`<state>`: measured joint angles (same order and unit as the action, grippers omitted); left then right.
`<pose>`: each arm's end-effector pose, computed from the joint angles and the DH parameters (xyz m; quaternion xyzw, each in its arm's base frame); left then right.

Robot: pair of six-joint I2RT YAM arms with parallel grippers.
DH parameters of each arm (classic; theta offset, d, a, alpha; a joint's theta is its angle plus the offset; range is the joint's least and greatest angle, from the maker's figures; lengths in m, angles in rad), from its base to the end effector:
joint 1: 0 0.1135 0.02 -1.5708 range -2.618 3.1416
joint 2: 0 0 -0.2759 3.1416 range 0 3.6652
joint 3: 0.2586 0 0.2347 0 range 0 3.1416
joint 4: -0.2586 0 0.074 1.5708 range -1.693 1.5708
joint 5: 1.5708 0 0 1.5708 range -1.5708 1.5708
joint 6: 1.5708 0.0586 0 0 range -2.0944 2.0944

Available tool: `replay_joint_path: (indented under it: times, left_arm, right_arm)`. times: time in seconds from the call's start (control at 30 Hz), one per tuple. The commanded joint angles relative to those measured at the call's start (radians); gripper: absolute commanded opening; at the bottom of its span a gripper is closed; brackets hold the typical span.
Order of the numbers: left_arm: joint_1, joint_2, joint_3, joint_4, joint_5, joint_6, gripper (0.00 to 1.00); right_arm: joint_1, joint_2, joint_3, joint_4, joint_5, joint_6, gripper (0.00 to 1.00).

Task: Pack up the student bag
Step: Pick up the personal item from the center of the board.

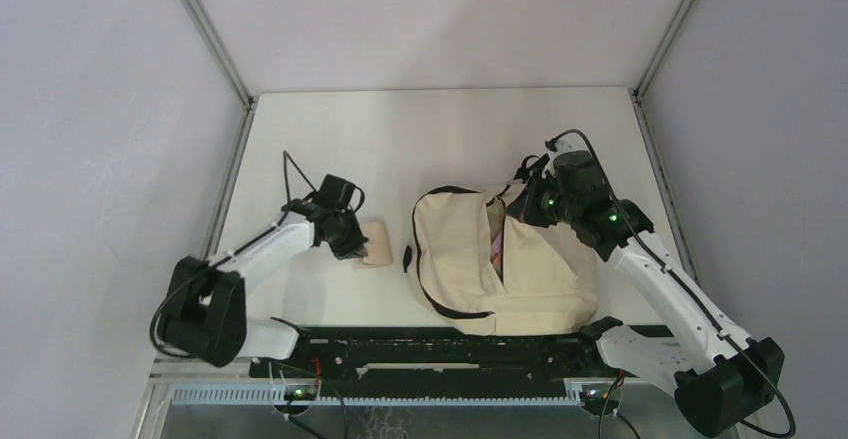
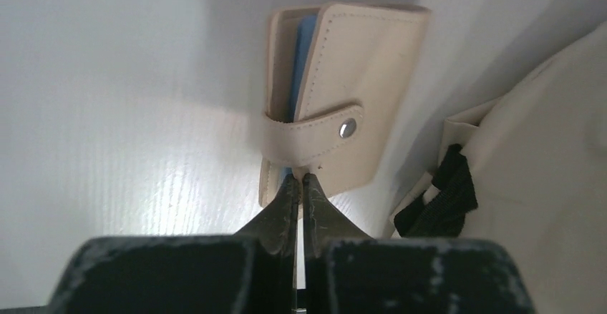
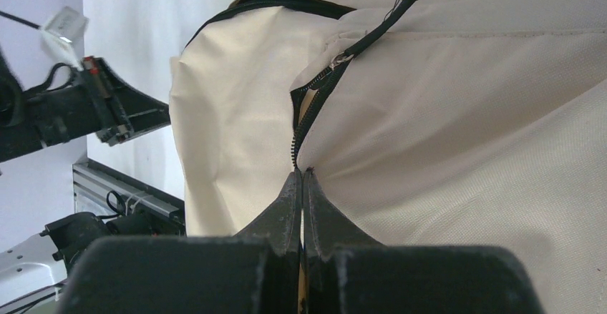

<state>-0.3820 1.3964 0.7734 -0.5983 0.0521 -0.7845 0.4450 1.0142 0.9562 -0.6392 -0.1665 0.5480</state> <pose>0.2186 -0.0911 0.1771 -0.1923 0.9655 -0.1171 0.1309 0.1811 0.0971 0.3099 0.0114 0.9036 0.2671 0.3348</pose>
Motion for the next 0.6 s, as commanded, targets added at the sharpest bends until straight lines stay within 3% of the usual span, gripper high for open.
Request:
replay_joint_path:
  times: [0.0, 0.37, 0.57]
  left_arm:
    - [0.002, -0.15, 0.071, -0.06, -0.109, 0.047, 0.0]
    - [0.003, -0.316, 0.235, -0.098, 0.057, 0.159, 0.0]
    - [-0.009, -0.354, 0.278, -0.024, 0.268, 0.127, 0.0]
  right_arm:
    - [0.014, -0.012, 0.023, 0.095, -0.027, 0.024, 0.0]
    - [0.017, -0.02, 0.022, 0.086, -0.013, 0.025, 0.0]
    - [0.017, -0.019, 0.023, 0.091, -0.016, 0.025, 0.0]
